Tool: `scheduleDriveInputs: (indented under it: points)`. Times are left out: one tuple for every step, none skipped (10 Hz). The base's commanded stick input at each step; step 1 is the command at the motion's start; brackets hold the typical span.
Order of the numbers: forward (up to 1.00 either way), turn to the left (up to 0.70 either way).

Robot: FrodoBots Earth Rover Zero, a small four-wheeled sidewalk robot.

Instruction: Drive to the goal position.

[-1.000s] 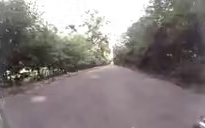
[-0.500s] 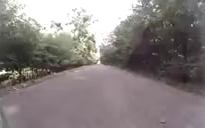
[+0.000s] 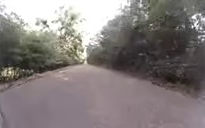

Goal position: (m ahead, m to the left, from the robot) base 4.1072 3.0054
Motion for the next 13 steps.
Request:
scheduleDriveInputs:
  points:
    - [0.68, 0.00]
    - [0.67, 0.00]
    - [0.09, 0.00]
    - [0.09, 0.00]
    - [0.08, 0.00]
    - [0.08, 0.00]
    - [0.07, 0.00]
    - [0.07, 0.00]
    - [0.07, 0.00]
    - [0.07, 0.00]
    - [0.07, 0.00]
    - [0.07, 0.00]
    - [0.07, 0.00]
